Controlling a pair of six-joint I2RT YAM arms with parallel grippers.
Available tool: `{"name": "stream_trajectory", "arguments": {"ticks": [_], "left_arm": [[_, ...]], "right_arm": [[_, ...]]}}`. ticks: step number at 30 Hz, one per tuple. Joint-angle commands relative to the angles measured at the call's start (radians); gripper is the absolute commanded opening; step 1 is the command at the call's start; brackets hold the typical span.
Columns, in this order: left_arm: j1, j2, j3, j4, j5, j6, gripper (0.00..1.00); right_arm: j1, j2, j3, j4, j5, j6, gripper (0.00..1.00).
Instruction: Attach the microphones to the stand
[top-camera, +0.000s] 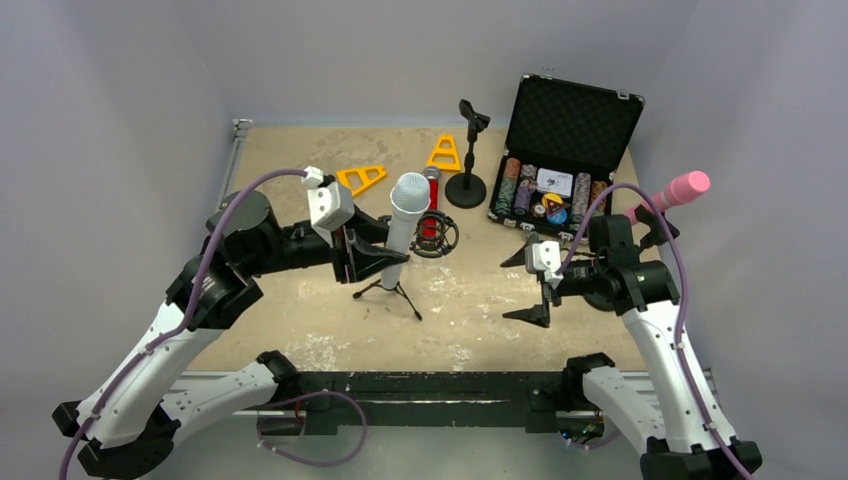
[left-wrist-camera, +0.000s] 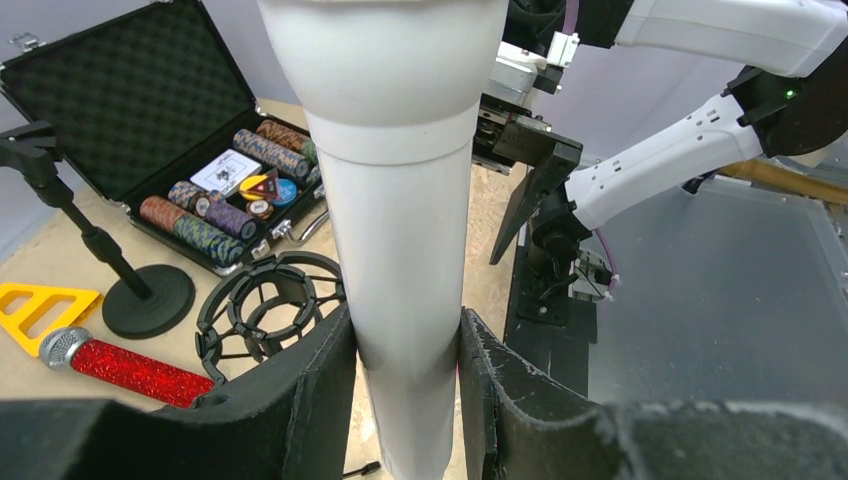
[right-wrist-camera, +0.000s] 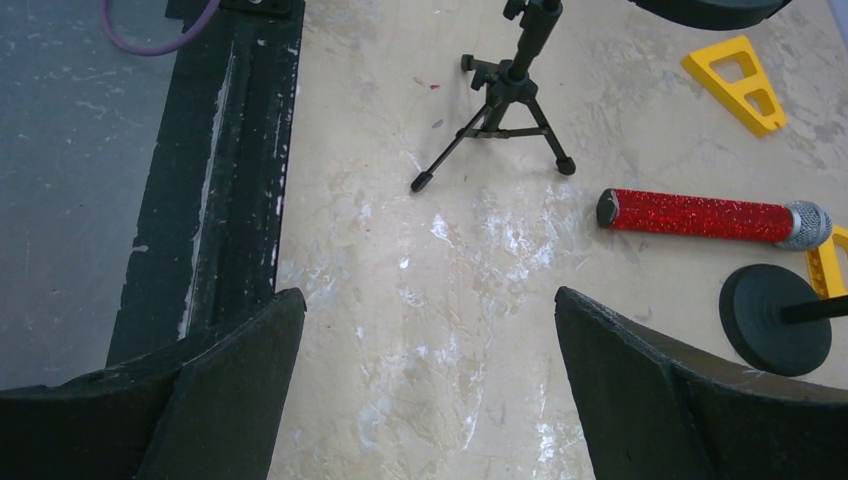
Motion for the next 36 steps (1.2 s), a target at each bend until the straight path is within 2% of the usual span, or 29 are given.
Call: {"name": "stream_trajectory", "arguments": {"ticks": [1, 16, 31, 36], "left_arm": [[-0.025, 0.01, 0.049, 0.014, -0.038, 0.025, 0.0], [-0.066, 0.073, 0.052, 0.084, -0.047, 0.005, 0.0], [-0.069, 0.221, 0.092, 0.307, -0.068, -0.036, 0.0], [-0.069, 0.273, 0.158, 0.339, -0.108, -0.009, 0.0]], "right_arm": [[-0.001, -0.014, -0.022, 0.043, -0.042, 0.019, 0.99], [-0.001, -0.015, -0.085, 0.109, -0.073, 0.04, 0.99], [0.0, -0.025, -0.086, 0.122, -0.07, 0.045, 0.99], [-0.001, -0.029, -0.092, 0.123, -0.072, 0.045, 0.99]]}}
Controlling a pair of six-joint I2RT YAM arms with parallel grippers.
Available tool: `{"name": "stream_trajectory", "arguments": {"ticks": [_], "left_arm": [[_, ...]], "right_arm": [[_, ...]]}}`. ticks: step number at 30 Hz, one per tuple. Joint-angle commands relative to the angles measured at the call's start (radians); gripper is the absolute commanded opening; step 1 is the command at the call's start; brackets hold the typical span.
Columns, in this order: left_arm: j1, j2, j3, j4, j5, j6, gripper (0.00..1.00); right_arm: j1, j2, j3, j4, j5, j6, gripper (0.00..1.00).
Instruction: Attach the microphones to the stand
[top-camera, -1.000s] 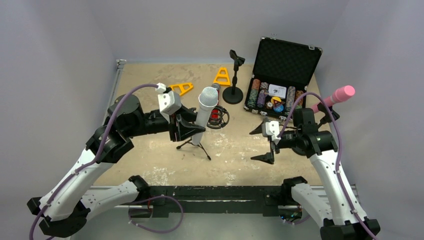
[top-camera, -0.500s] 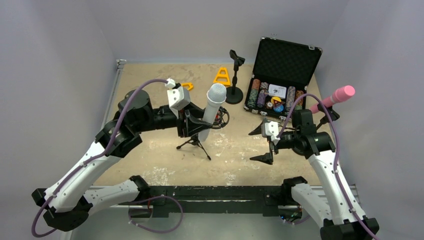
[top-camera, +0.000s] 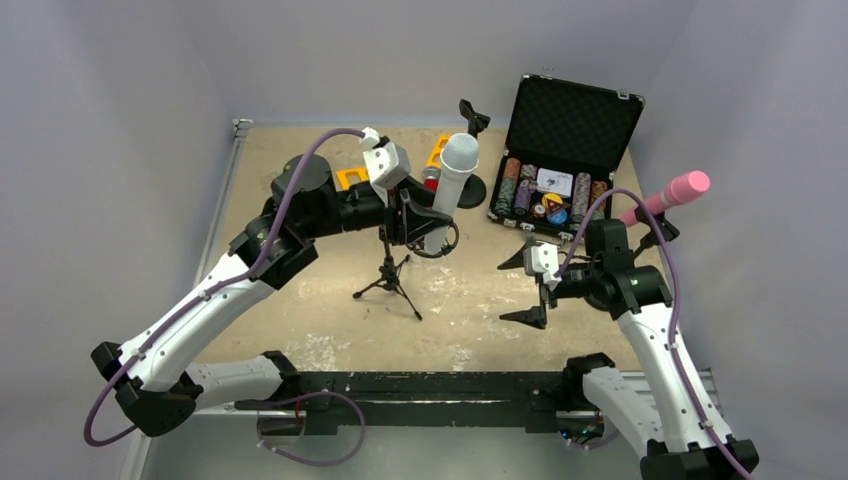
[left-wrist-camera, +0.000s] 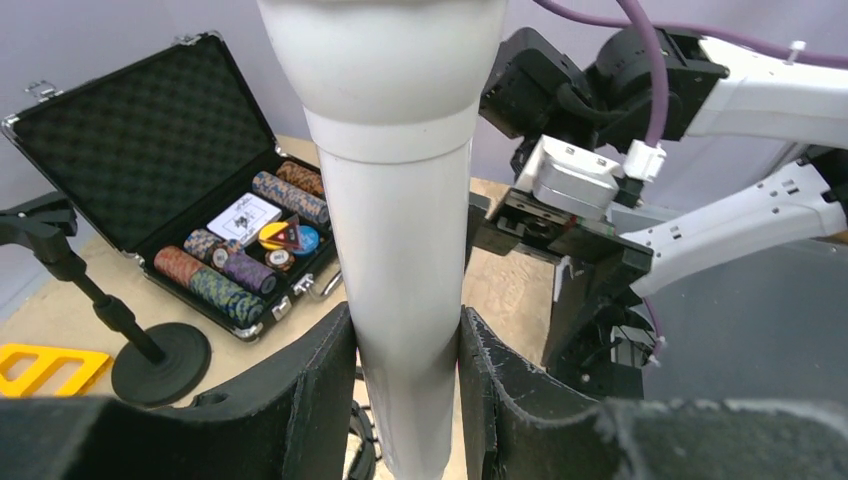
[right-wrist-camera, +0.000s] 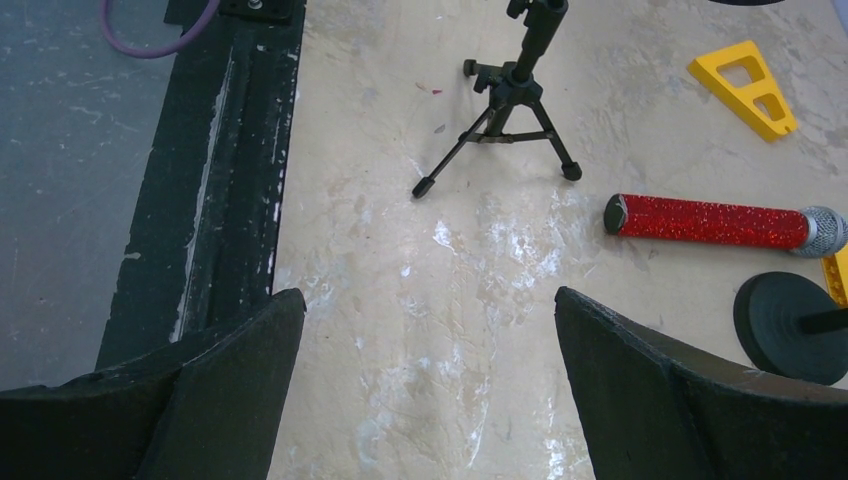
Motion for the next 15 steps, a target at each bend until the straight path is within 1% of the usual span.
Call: {"name": "stream_trajectory", "arguments": {"ticks": [1, 4, 7, 15], "left_arm": [[-0.005, 0.023, 0.105, 0.116, -0.052, 0.024, 0.0], [-0.001, 0.042, 0.135, 0.118, -0.114, 0.044, 0.0], [0.002, 0.055, 0.123, 0.126, -0.153, 0.055, 0.0], [0.029, 0.053, -0.009, 0.192, -0.177, 0.047, 0.0]], "right_arm": [[-0.001, -0.014, -0.004, 0.023, -0.043, 0.009, 0.99], [-0.001, -0.015, -0.006, 0.024, -0.043, 0.007, 0.99], [-0.001, -0.021, -0.009, 0.023, -0.044, 0.006, 0.99], [-0.001, -0.03, -0.018, 0.025, -0.045, 0.006, 0.99]]}}
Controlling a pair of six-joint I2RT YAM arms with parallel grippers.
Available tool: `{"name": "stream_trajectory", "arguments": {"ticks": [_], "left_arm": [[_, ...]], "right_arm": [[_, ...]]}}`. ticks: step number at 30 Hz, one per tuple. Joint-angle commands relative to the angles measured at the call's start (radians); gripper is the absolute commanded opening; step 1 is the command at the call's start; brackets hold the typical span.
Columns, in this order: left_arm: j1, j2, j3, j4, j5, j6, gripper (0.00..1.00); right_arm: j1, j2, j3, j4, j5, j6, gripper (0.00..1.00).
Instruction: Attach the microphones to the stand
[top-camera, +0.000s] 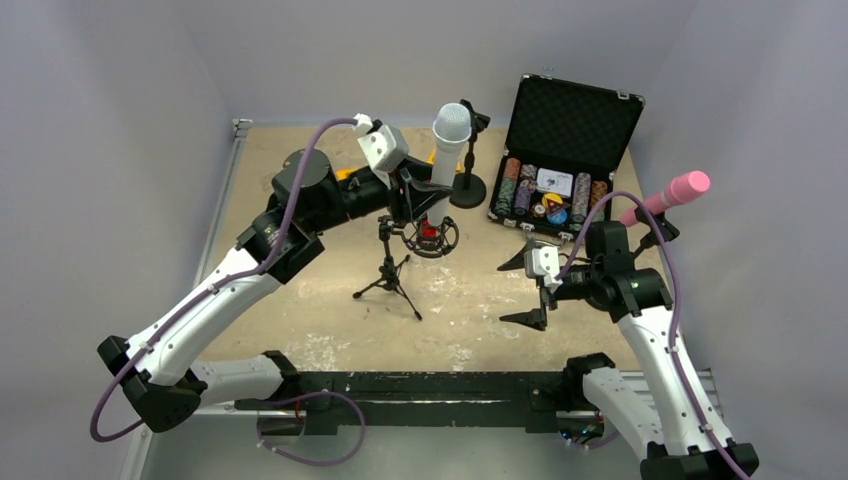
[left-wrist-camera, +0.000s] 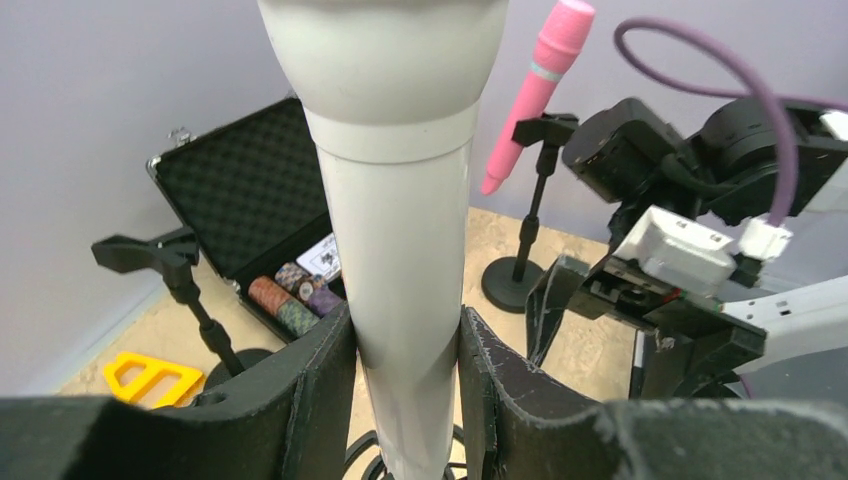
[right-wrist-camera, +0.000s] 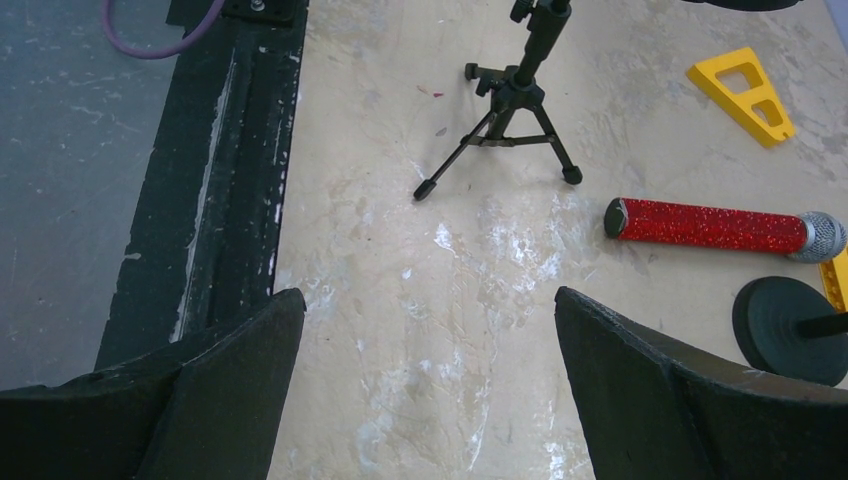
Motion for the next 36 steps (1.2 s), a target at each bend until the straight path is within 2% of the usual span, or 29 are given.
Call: {"name": "stream_trajectory", "arguments": {"ticks": [1, 7, 17, 20, 22, 26, 28, 36], "left_arm": [[0.015, -0.004, -0.068, 0.081, -0.035, 0.02, 0.0], [0.017, -0.049, -0.181, 0.088, -0.039, 0.02, 0.0], [0.019, -0.094, -0.382, 0.243, -0.027, -0.027, 0.0], [0.019, -0.108, -0.413, 0.265, -0.04, -0.044, 0.12], [0.019, -0.12, -0.422, 0.265, -0.059, -0.052, 0.24], [0.019, -0.156, -0.426, 0.243, -0.107, -0.065, 0.57], [0.02, -0.174, -0.422, 0.227, -0.115, -0.065, 0.67], [0.028, -0.259, -0.378, 0.058, -0.117, -0.014, 0.75]], "right_arm": [[-0.001, -0.011, -0.007, 0.02, -0.037, 0.006, 0.99], [-0.001, -0.018, -0.015, 0.024, -0.039, 0.006, 0.99], [-0.001, -0.009, -0.019, 0.025, -0.039, 0.007, 0.99], [-0.001, -0.007, -0.021, 0.028, -0.039, 0.008, 0.99], [-0.001, -0.005, -0.021, 0.028, -0.039, 0.009, 0.99], [-0.001, -0.003, -0.022, 0.029, -0.039, 0.009, 0.99], [-0.001, -0.003, -0.023, 0.03, -0.038, 0.008, 0.99], [-0.001, -0.004, -0.028, 0.029, -0.036, 0.009, 0.99]]}}
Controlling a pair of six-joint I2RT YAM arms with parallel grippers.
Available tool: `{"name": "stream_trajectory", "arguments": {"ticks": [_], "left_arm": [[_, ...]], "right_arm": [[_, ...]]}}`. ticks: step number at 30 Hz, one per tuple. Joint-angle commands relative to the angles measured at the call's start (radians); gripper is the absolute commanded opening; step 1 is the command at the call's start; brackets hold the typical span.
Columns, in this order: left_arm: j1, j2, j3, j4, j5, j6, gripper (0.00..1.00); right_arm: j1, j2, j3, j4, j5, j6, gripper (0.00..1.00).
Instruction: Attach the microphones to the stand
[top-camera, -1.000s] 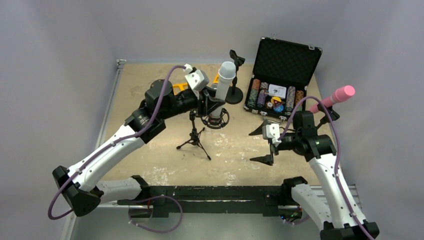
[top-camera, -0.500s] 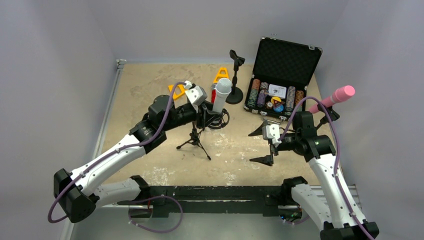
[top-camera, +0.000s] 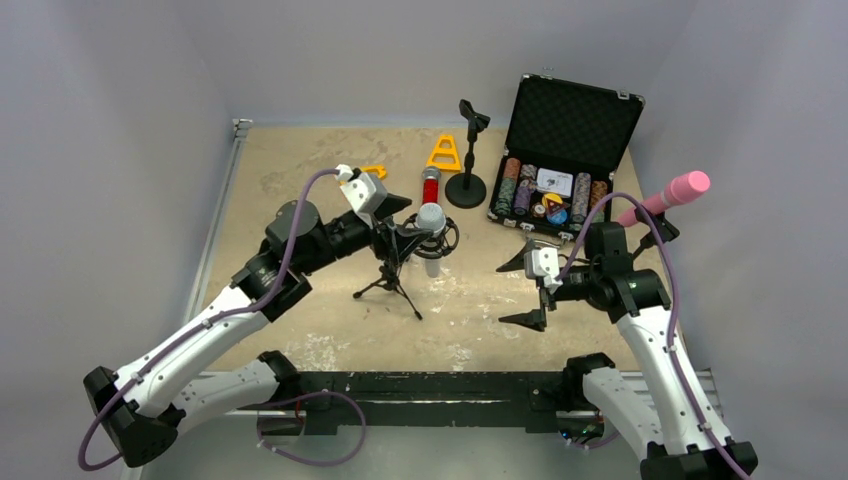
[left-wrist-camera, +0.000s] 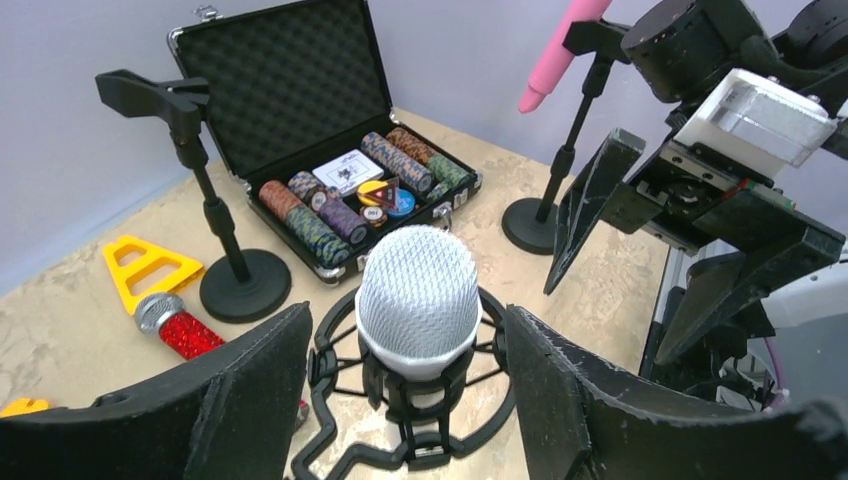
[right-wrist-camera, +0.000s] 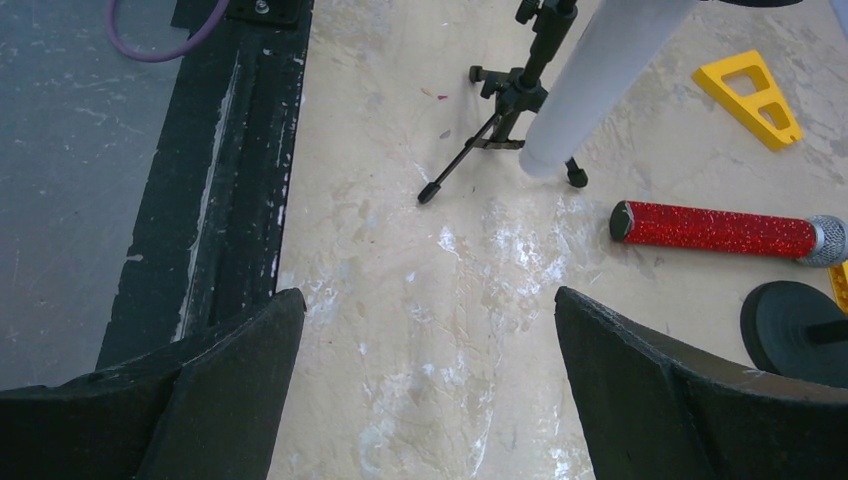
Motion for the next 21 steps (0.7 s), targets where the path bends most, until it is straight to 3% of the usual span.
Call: {"name": "stream_trajectory", "arguments": {"ticks": [1, 10, 14, 21], "left_arm": [[0.01, -0.069, 0.04, -0.123, -0.021, 0.051, 0.77], [0.014, -0.297, -0.028, -0.4, -0.132, 0.218, 0.99], [0.015, -0.359, -0.075, -0.509, -0.188, 0.282, 0.99], [0.018, -0.435, -0.268, -0.444, -0.202, 0.254, 0.99]], "right_arm": [[-0.001, -0.005, -0.009, 0.013, -0.022, 0.009, 0.99], [-0.001, -0.013, -0.035, 0.042, -0.026, 0.03, 0.99], [-0.001, -0.009, -0.038, 0.047, -0.027, 0.036, 0.99], [-0.002, 0.002, -0.052, 0.066, -0.012, 0.049, 0.99]]}}
